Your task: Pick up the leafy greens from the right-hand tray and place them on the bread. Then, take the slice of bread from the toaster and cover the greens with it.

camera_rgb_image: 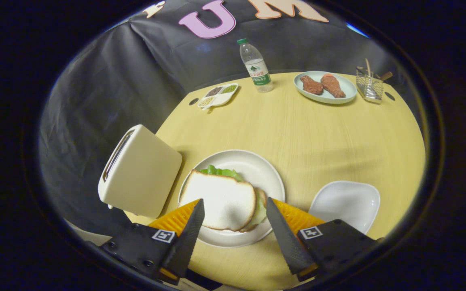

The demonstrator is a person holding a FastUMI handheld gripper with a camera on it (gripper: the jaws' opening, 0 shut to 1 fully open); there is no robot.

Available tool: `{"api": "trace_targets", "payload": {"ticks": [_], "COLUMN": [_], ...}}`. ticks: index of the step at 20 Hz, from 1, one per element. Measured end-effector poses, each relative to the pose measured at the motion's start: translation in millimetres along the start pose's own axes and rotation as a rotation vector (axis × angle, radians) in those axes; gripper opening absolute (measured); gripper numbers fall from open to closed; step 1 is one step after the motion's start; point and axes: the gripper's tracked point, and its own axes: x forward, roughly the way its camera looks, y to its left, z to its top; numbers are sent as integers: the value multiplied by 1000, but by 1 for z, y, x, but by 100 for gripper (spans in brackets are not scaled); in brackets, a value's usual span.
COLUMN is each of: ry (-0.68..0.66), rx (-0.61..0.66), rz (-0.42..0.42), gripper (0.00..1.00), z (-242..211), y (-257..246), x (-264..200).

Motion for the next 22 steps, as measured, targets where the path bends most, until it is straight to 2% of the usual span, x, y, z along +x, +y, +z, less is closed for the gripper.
{"api": "trace_targets", "payload": {"ticks": [5, 11, 22], "ry": [-99, -289, -669], "rx": [-43, -99, -208], "rz": [10, -17, -210], "gripper": [100, 100, 100], "z": [20, 58, 128], "y": [-5, -18, -54], "x": [-27, -81, -200]}}
